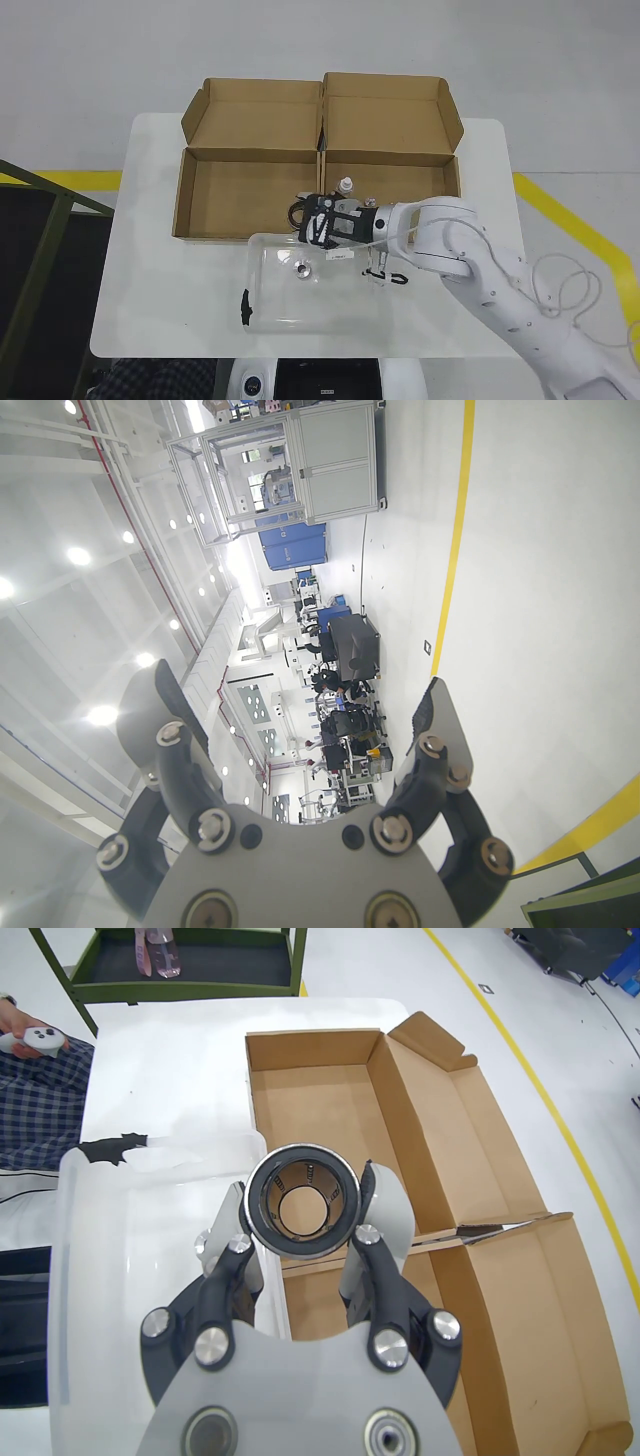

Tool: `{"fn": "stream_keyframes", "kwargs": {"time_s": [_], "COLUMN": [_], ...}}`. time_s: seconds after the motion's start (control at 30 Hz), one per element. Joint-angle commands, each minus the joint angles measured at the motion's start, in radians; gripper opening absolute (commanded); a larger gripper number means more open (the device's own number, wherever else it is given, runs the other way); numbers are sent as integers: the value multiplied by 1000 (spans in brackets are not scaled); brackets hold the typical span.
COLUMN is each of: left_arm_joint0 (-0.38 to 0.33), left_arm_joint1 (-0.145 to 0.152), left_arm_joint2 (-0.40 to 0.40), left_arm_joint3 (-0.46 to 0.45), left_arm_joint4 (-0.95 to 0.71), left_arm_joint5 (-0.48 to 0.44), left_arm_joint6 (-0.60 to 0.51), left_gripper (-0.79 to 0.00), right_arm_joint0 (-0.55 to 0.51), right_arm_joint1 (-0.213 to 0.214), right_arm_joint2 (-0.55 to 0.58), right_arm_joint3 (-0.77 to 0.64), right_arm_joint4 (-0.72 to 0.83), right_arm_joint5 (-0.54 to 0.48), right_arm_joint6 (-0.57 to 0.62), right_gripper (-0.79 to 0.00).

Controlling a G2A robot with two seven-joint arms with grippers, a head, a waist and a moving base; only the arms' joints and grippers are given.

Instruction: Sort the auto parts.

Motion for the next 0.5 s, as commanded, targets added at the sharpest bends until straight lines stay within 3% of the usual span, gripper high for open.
{"fn": "stream_keyframes", "kwargs": {"time_s": [0.0, 0.47], "left_arm_joint0": [0, 0], "left_arm_joint1": [0, 0], "left_arm_joint2": [0, 0], "left_arm_joint3": [0, 0], "left_arm_joint4": [0, 0], "left_arm_joint5": [0, 0], "left_arm_joint6": [0, 0], "left_gripper": [0, 0], "right_arm_joint0": [29, 150], "right_arm_joint1": [-11, -83], "right_arm_joint2": [-23, -152], "right_arm_joint3": [28, 214], "right_arm_joint4": [-6, -4], "right_arm_joint5": [23, 107], "right_arm_joint6": [9, 35], "right_gripper": [-785, -785]}}
